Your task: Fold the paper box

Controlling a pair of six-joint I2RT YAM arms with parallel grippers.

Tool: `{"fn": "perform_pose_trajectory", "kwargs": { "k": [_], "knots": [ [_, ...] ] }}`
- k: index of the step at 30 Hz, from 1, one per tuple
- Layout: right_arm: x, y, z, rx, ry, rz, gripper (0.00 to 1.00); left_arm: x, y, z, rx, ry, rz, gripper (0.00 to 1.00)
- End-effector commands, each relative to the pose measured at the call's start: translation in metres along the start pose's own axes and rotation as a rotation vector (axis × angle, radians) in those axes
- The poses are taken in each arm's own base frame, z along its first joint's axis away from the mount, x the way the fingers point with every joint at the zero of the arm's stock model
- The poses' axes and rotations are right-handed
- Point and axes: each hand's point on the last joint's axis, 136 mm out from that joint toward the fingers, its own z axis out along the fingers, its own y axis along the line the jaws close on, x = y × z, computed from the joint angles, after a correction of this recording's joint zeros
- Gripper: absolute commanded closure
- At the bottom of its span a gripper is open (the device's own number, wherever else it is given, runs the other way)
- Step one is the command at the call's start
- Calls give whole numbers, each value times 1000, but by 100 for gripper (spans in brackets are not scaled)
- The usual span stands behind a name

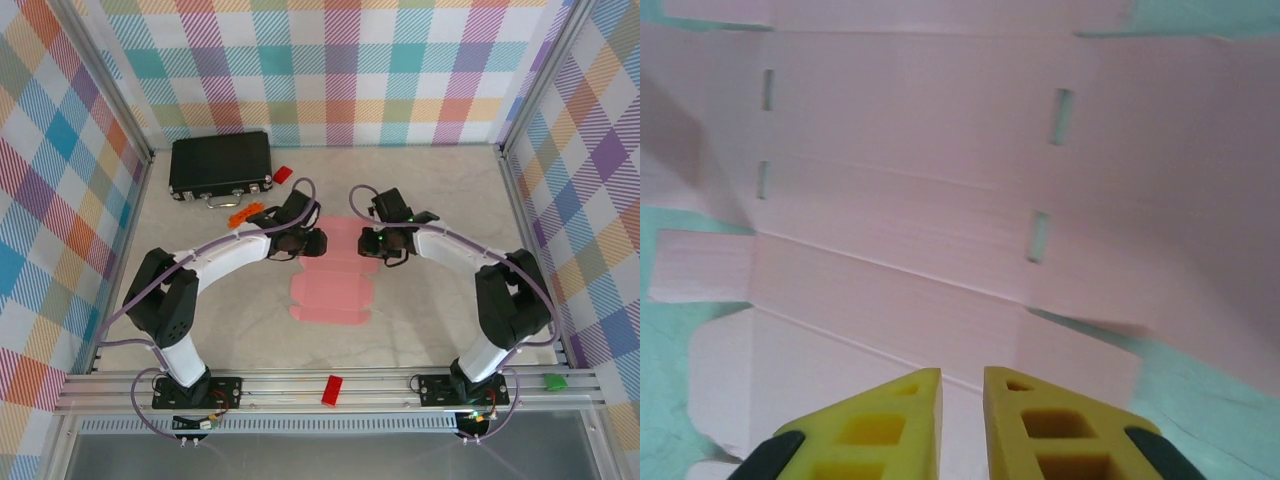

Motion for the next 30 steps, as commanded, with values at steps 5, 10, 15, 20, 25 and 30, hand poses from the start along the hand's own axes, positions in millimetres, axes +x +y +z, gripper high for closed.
{"fn": "perform_pose_trajectory", "kwargs": {
  "k": [5,10,15,20,25,30],
  "knots": [
    [18,-29,-12,11,14,100,74,16,-22,36,60,99,22,100],
    [25,-35,-5,-6,36,136,66,28,-25,61,87,147,-23,100],
    [29,-42,6,7,60,169,54,40,-20,76,76,188,-45,100],
    [34,-45,17,-3,89,191,52,50,-11,83,43,213,-53,100],
    [35,-43,27,-25,108,199,52,58,-5,85,22,229,-58,100],
    [34,-38,37,-62,120,202,54,62,-3,87,16,236,-59,100]
  ]
}}
